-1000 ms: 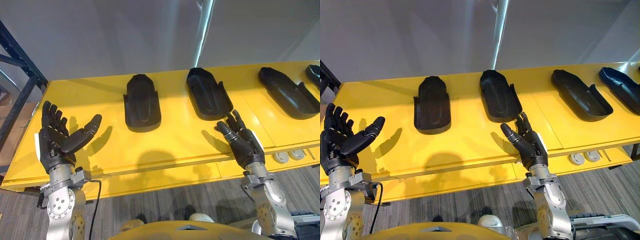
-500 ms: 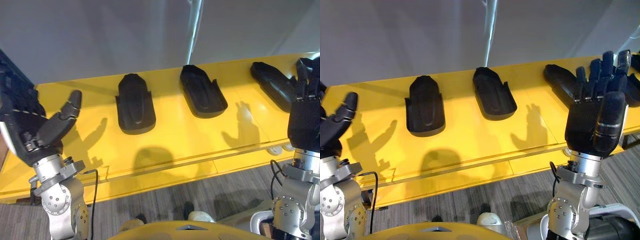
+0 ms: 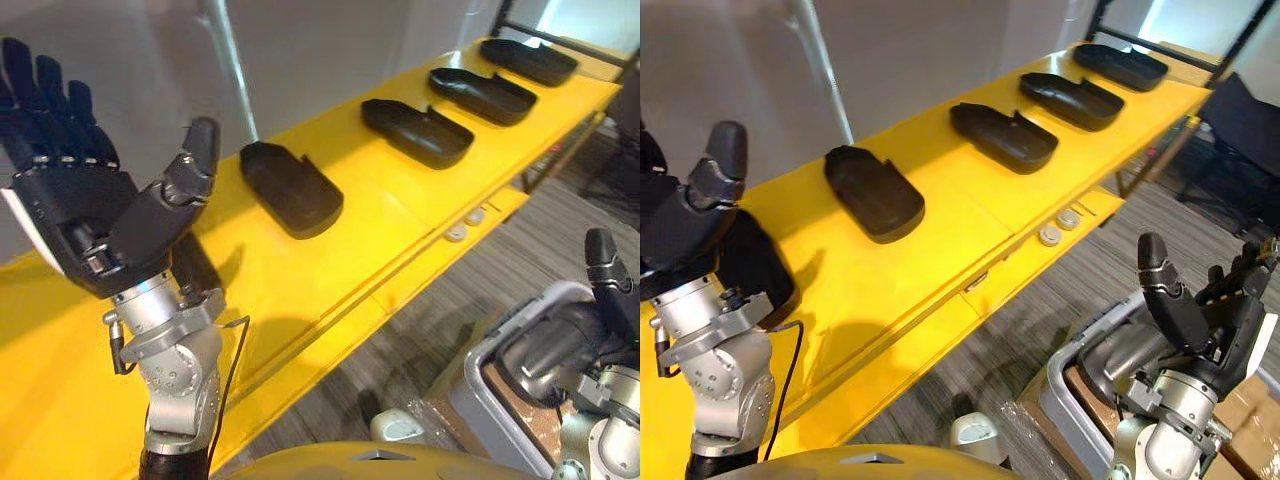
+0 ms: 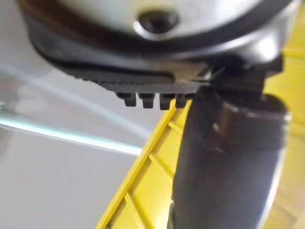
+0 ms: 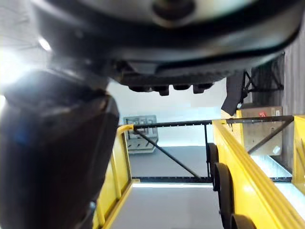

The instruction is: Walk over and take three plastic housings, then place them on the shelf

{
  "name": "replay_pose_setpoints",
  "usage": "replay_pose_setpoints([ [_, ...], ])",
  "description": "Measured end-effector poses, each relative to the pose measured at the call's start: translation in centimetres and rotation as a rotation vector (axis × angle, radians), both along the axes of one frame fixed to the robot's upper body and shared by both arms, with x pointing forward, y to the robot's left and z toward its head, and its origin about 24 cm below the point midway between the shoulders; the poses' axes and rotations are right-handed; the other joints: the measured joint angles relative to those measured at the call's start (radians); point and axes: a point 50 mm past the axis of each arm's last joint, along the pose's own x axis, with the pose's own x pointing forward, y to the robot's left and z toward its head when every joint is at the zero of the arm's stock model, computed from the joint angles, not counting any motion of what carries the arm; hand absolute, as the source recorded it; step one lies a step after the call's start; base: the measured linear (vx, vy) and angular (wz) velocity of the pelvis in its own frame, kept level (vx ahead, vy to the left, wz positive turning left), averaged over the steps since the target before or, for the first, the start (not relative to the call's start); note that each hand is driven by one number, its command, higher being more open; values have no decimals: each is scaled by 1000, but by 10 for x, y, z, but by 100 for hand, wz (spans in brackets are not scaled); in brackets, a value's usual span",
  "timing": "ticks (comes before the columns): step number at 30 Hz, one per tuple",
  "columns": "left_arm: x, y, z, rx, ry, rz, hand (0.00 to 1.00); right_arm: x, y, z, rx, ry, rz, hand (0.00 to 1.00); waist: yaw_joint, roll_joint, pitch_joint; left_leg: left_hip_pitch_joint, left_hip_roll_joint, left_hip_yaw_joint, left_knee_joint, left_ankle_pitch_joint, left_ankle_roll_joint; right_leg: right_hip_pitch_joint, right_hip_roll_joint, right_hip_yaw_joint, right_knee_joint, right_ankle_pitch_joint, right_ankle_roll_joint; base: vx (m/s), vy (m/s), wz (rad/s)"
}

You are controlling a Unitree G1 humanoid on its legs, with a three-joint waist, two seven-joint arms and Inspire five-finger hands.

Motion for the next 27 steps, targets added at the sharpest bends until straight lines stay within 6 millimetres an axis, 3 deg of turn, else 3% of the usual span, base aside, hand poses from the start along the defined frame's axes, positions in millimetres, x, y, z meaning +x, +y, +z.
replay_pose_setpoints([
  [1, 0, 1, 0, 8, 9, 25, 100, 2, 1, 0, 0, -3, 15, 100, 8, 1, -1, -5, -1, -44, 18, -8, 11, -7, 6, 27, 2, 3, -2, -33, -50, -92],
  [3, -2, 8, -3, -2, 49, 131, 100, 18, 14, 1, -12, -42, 136, 100, 56, 17, 4, -47, -7, -296, 120, -74, 62, -39, 32, 130, 17, 0, 0, -56, -50, -132],
  [4, -3, 9, -5, -5, 58, 151, 100, 24, 16, 2, -20, -53, 171, 100, 70, 24, 10, -53, -8, -359, 138, -100, 60, -45, 43, 156, 20, 1, 2, -110, 54, -135],
  [5, -6, 10, -8, -3, 85, 181, 100, 38, 21, 3, -32, -66, 236, 100, 94, 50, 5, -63, -8, -455, 162, -140, 43, -61, 64, 194, 28, 7, 10, -135, 117, -102],
  [6, -10, 10, -10, 4, 97, 189, 100, 50, 29, 3, -24, -78, 289, 100, 101, 65, 6, -65, -8, -480, 173, -166, 34, -70, 76, 210, 40, 13, 12, -117, 114, -74],
  [9, -16, 11, -10, 31, 97, 209, 100, 56, 44, 1, 9, -80, 326, 100, 137, 57, 11, -66, -27, -473, 181, -168, 37, -80, 56, 212, 61, 20, 23, -108, 83, -8],
  [11, -26, 14, 0, 28, 30, 229, 100, 60, 60, -3, 27, -64, 385, 100, 178, 24, 11, -96, -40, -474, 199, -168, 45, -102, 41, 209, 67, 24, 29, -93, 49, 6],
  [13, -33, 17, 5, 28, -11, 255, 100, 62, 67, 0, 37, -77, 411, 100, 201, 12, 10, -115, -43, -483, 216, -169, 46, -109, 33, 199, 68, 26, 31, -37, 21, 24],
  [15, -36, 19, 9, 35, -47, 264, 100, 64, 68, 2, 43, -90, 411, 100, 204, 10, 9, -142, -41, -501, 252, -180, 49, -117, 29, 175, 82, 20, 28, -20, 18, 32],
  [18, -39, 14, 15, 35, -103, 222, 100, 61, 66, -2, 95, -93, 368, 100, 203, 11, 20, -220, -38, -524, 381, -215, 44, -205, 43, 142, 241, -36, 32, -27, 29, 21],
  [22, -36, -1, 17, 35, -137, 119, 100, 27, 63, -26, 228, -7, 268, 100, 194, 0, 59, -172, -19, -495, 454, -266, 56, -210, 74, 129, 372, -50, 32, -117, 26, -37],
  [24, -38, -3, 13, 66, -121, 183, 100, 14, 58, -27, 303, -44, 304, 100, 183, -16, 82, -169, -14, -423, 469, -270, 84, -209, 38, 75, 343, -57, 32, -337, 5, -89],
  [26, -40, 2, 12, 93, -103, 258, 100, 19, 57, -19, 314, -118, 350, 100, 181, -20, 84, -168, 16, -366, 458, -246, 89, -251, -13, -56, 481, -91, -15, -267, -11, -92],
  [27, -42, 10, 13, 131, -109, 323, 100, 35, 61, -8, 305, -198, 413, 100, 201, -21, 83, -167, 43, -326, 434, -216, 79, -251, -75, -132, 624, -140, -59, -200, -43, -78],
])
